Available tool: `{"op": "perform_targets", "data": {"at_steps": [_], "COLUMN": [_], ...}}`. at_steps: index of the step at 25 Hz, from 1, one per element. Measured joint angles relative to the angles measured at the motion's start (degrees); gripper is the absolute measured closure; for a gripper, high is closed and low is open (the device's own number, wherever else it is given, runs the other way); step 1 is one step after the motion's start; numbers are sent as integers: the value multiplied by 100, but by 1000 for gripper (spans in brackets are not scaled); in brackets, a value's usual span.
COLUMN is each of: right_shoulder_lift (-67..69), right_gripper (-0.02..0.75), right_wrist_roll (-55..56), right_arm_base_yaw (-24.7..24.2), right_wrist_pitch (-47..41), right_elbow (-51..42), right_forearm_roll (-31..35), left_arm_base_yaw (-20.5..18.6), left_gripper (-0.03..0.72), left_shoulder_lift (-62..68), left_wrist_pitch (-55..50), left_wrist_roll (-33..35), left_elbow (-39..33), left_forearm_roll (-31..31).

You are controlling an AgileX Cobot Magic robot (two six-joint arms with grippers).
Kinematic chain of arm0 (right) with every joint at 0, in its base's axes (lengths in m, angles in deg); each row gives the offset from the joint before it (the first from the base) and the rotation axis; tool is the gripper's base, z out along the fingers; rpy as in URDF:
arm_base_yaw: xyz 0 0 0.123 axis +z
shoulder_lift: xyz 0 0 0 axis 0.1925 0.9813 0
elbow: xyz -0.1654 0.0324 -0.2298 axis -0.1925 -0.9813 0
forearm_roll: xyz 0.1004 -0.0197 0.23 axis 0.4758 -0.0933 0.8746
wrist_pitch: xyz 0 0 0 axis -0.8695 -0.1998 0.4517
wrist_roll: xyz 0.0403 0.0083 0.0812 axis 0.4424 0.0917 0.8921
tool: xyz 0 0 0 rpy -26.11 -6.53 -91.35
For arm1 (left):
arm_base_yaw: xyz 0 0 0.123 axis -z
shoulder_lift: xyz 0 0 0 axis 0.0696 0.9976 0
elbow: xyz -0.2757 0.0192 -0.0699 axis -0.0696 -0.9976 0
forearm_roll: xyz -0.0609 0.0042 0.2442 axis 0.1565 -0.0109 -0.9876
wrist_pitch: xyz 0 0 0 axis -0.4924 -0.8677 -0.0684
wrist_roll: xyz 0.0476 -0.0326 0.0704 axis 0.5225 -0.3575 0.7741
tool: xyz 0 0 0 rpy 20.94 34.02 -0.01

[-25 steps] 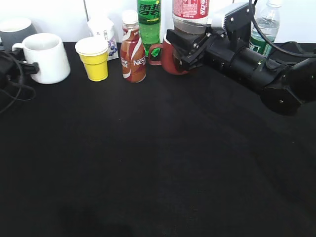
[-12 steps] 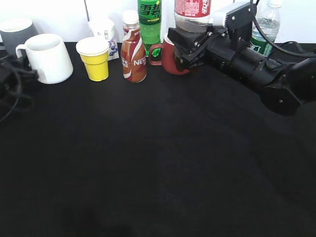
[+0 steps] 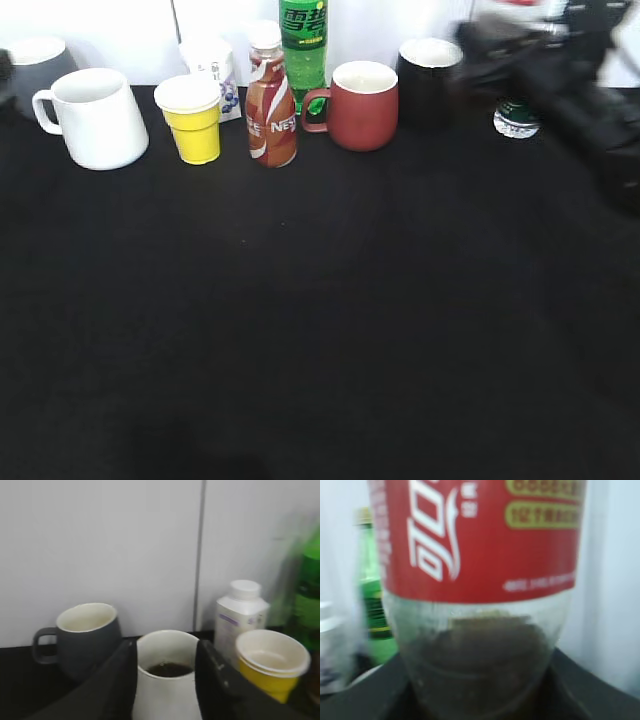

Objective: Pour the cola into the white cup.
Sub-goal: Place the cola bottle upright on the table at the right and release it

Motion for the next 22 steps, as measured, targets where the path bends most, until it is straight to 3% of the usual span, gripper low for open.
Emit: {"op": "perform_targets", "data": {"at_steps": [3, 8, 19, 22], "right_shoulder_lift": [33, 831, 1495, 1490], "right_gripper": [351, 351, 351, 283], "right_wrist_roll": [-381, -841, -886, -906], "right_arm_base_yaw": [-104, -104, -99, -99], "right_wrist_pitch": [-113, -17, 326, 411], "right_elbow": [0, 6, 504, 410], "right_forearm_roll": [229, 786, 756, 595], "left_arm_base_yaw": [343, 413, 413, 413], "left_gripper": [391, 391, 391, 391], "left_shoulder_lift": [-37, -37, -37, -37], "left_wrist_pitch": [-341, -400, -421, -421], "left_wrist_roll": [0, 0, 0, 0], "left_elbow": [-2, -7, -7, -7], "left_forearm_roll": [-343, -342, -349, -349]}}
